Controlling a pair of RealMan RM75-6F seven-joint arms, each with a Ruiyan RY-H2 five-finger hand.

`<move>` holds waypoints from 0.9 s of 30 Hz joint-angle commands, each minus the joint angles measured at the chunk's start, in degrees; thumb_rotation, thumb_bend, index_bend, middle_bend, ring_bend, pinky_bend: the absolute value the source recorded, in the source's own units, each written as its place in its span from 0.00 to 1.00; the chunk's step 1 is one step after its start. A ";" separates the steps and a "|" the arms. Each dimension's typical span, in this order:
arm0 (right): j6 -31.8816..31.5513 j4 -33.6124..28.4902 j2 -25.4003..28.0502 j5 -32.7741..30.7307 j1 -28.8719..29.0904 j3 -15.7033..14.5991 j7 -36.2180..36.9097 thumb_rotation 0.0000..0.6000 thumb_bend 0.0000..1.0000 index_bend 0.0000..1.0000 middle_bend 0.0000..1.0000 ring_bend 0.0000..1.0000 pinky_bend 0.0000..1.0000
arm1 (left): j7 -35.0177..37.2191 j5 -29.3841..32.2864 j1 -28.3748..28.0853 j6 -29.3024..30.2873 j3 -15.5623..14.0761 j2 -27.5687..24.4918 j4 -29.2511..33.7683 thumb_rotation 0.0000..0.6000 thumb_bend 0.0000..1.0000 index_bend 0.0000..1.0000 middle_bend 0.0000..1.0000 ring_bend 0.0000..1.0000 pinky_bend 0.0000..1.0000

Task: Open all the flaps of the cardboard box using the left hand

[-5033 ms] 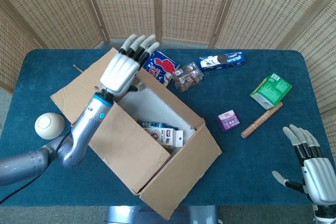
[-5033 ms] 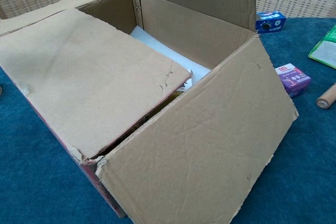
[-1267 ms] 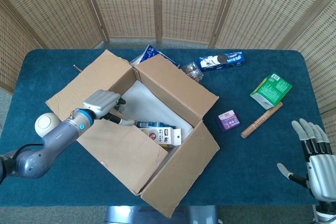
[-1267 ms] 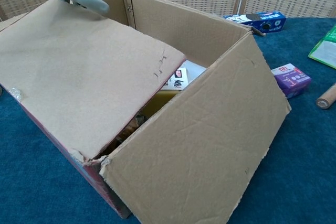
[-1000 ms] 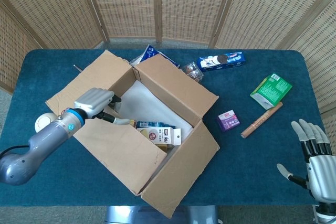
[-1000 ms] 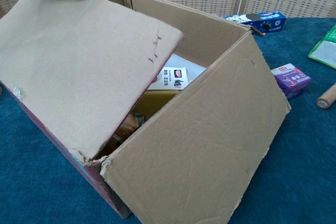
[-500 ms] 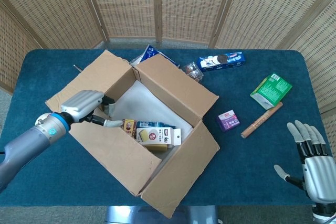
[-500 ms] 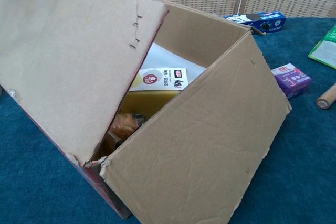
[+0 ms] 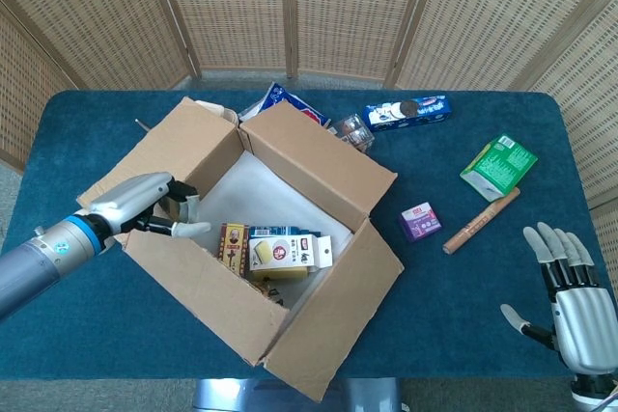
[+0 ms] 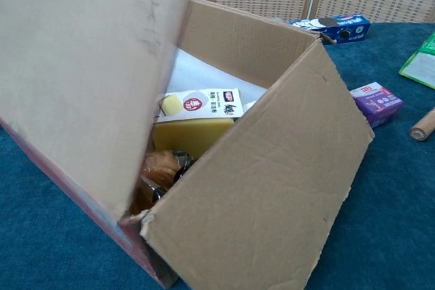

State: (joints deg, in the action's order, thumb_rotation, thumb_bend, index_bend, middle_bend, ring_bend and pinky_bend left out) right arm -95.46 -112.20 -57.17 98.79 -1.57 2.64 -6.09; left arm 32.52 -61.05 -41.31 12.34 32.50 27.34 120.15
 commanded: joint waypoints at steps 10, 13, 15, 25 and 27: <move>-0.07 -0.07 -0.03 0.12 -0.06 -0.02 -0.14 1.00 0.14 0.00 0.00 0.00 0.02 | 7.84 -8.36 8.56 -5.79 9.28 -3.01 0.29 0.41 0.00 0.56 0.70 0.47 0.53; -0.20 -0.07 0.01 0.19 -0.13 -0.03 -0.08 1.00 0.14 0.00 0.00 0.00 0.02 | 9.01 -8.94 10.02 -7.76 11.07 -3.24 0.91 0.41 0.00 0.56 0.70 0.47 0.53; -0.26 -0.08 0.03 0.15 -0.16 0.00 -0.01 1.00 0.14 0.00 0.00 0.00 0.02 | 9.58 -8.69 10.88 -9.82 12.52 -3.45 1.37 0.41 0.00 0.56 0.71 0.47 0.53; -0.14 -0.14 0.10 0.07 -0.12 0.02 0.00 1.00 0.14 0.00 0.00 0.00 0.02 | 1.00 -0.69 18.65 -22.75 23.97 -2.44 0.79 0.42 0.00 0.56 0.73 0.47 0.54; -0.25 -0.14 0.15 0.05 -0.17 0.06 0.06 1.00 0.14 0.00 0.00 0.00 0.02 | -3.49 3.26 20.70 -28.06 26.69 -1.63 -0.35 0.43 0.00 0.56 0.74 0.47 0.54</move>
State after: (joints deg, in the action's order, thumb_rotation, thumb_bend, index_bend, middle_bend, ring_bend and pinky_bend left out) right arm -95.70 -112.34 -57.02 98.84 -1.73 2.69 -6.03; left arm 34.27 -62.50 -23.66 -9.89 55.36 24.68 121.11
